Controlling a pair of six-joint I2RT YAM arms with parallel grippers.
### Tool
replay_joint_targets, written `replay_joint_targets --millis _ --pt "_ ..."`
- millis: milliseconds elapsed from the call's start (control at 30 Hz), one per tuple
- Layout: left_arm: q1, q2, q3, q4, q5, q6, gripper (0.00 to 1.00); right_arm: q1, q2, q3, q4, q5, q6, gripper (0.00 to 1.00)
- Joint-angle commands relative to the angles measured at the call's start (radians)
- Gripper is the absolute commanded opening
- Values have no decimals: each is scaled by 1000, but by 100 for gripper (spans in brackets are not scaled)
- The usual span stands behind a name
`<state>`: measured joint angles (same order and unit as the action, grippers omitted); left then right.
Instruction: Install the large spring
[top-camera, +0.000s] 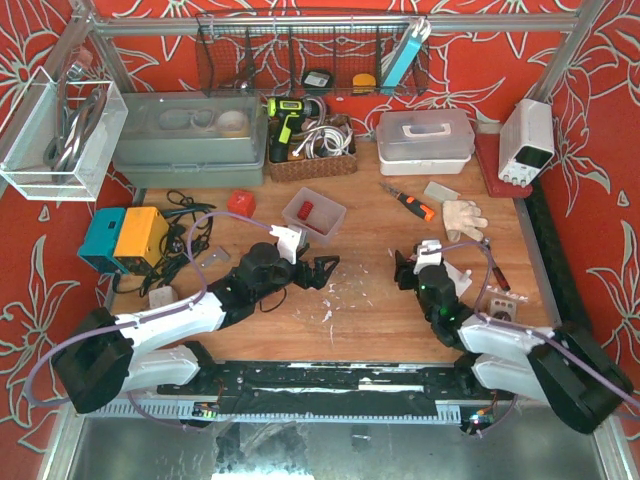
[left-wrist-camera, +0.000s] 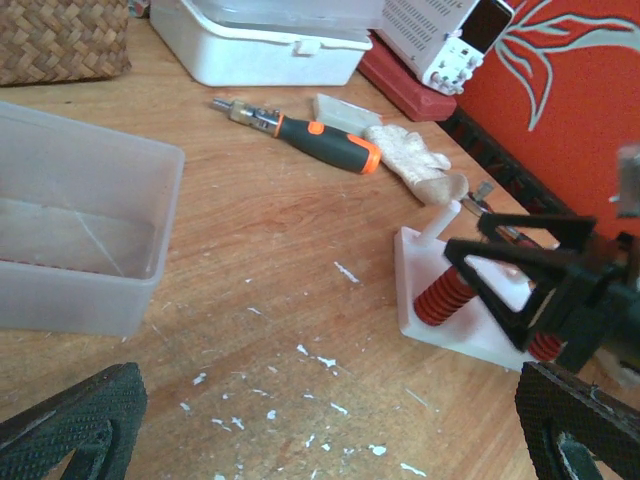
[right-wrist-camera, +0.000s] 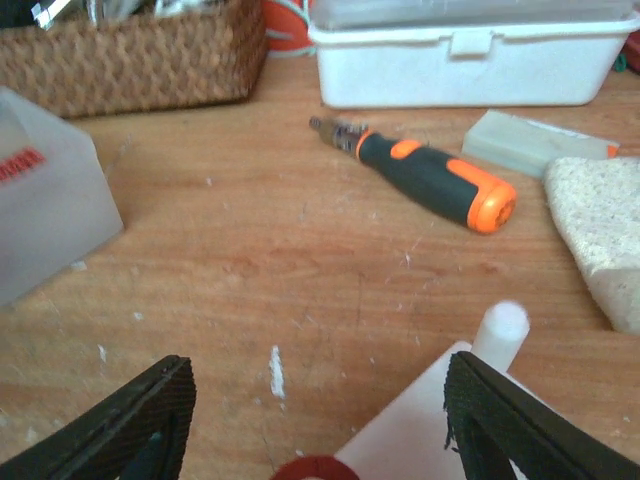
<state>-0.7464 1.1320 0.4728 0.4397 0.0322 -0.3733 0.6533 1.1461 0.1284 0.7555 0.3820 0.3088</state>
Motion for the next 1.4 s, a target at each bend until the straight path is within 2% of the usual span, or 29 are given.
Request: replay_joint_targets --millis 0,200,333,400,467,567,667,733,800,867,933,1100,1367 --pt "-7 -28 -3 -17 -65 17 100 2 -155 93 -301 19 14 74" --pt "-8 -32 -3 -42 -196 -1 100 0 -382 297 -791 -38 32 98" --pt "21 64 75 -96 -243 -22 99 0 -462 415 -988 -84 -17 99" --pt "49 139 145 -134 -206 -62 91 0 -460 465 -1060 -116 -60 99" --pt "78 213 208 -162 -161 -131 89 0 -440 499 -1104 -130 -71 99" --pt "97 310 332 -251 -199 -193 83 1 -396 505 -1081 -187 -24 99" --pt "97 393 494 -386 -283 -168 83 0 -335 507 -1064 -217 18 98" --pt "97 453 600 -457 -318 -99 83 1 -303 525 -1080 -221 51 99" --pt "105 528 701 -530 -296 21 81 0 -286 536 -1084 -260 55 99" --pt "125 602 787 -600 -260 103 71 0 -290 537 -1094 -261 59 99" --pt "146 653 833 -638 -245 149 59 0 -318 534 -1111 -241 51 99" --pt "173 760 962 -751 -266 275 42 0 -464 488 -1114 -175 32 99" --pt "239 887 1111 -898 -190 375 33 0 -669 406 -1073 -143 27 99"
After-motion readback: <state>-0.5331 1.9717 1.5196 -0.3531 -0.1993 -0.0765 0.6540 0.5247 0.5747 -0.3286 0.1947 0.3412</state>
